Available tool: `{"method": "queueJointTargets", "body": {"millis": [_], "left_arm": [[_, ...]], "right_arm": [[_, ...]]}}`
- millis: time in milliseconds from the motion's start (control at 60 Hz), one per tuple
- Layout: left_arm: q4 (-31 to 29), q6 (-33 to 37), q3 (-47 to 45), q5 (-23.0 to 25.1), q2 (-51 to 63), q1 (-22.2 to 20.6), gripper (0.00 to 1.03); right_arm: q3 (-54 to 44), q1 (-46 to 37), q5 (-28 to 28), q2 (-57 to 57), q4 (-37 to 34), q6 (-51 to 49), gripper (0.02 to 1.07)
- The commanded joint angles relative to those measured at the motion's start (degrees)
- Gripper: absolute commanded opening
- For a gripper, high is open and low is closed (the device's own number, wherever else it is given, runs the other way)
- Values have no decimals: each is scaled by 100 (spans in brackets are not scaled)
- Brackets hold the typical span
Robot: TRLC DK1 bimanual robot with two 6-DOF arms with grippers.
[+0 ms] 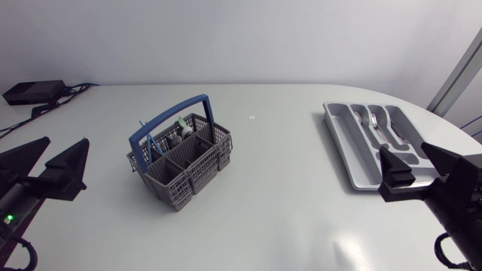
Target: Sort the cutlery from the basket into the organizer compartments.
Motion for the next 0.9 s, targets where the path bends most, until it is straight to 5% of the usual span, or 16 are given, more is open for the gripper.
{"method": "queueJointTargets", "body": {"millis": [0,233,300,533,883], "left_arm": [[-187,-173,512,-27,598,-82,94],[-1769,302,1919,-62,2698,-126,93],[-2507,1005,2244,52,3076,-372,95],[-2542,1558,2244,448,3164,-513,94],[-1980,1928,2279,641,3929,349,91]], "right_arm": [[387,201,129,504,114,177,102],[932,825,490,1646,61,273,102],[905,939,542,1664,61,282,102],[949,965,542,1813,9,326,102],[1811,1053,525,3211,-642,642,102]]}}
